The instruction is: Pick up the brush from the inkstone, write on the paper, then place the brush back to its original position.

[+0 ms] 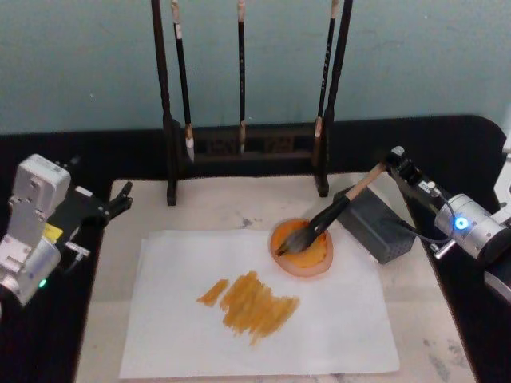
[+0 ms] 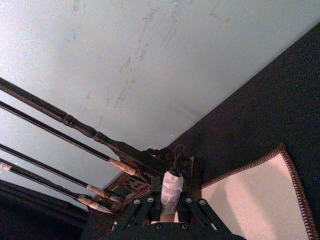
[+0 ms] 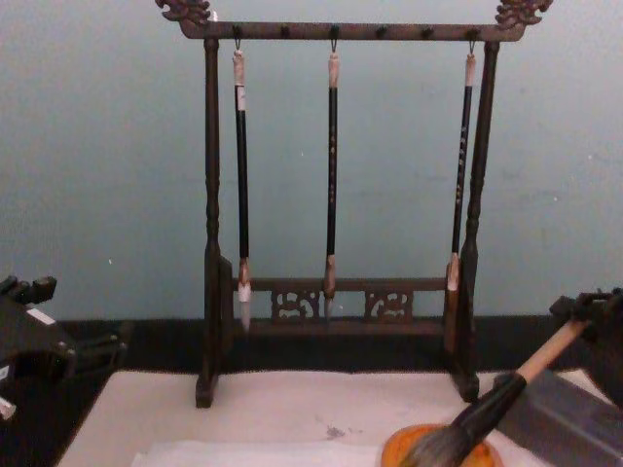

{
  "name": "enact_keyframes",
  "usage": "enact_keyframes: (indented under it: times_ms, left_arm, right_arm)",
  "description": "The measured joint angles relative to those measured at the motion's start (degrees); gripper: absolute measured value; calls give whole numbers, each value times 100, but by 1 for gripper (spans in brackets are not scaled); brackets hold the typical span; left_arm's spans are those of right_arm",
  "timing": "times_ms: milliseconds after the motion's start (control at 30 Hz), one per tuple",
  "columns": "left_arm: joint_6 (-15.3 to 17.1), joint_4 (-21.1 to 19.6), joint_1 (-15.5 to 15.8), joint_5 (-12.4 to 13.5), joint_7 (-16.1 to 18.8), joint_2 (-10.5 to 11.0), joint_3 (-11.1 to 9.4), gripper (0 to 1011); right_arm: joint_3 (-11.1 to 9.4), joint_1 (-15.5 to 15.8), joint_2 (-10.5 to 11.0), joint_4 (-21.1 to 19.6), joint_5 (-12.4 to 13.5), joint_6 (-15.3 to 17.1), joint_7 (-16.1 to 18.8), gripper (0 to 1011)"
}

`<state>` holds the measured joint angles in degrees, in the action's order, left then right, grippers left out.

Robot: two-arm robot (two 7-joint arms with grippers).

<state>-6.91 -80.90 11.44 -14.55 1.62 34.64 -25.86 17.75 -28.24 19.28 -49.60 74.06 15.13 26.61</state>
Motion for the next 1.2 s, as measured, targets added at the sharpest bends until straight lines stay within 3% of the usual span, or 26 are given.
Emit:
enact_keyframes:
  times_ms: [233,733,1000,1200]
  left_arm:
    - [0,0,0,0,0,0,0,1010]
    - [0,0,0,0,0,0,0,1010]
    - [0,0,0,0,0,0,0,1010]
    - [0,0,0,0,0,0,0,1010]
  right_arm:
    - [42,6,44,-97,-13,-3,1,175]
    - [346,-71,524,-1111,-11,210,-85,173]
    - [779,-159,988,-2071,-616,57,-313,173]
    - [1172,-236,1230,-2804,-1325,-107,-463,173]
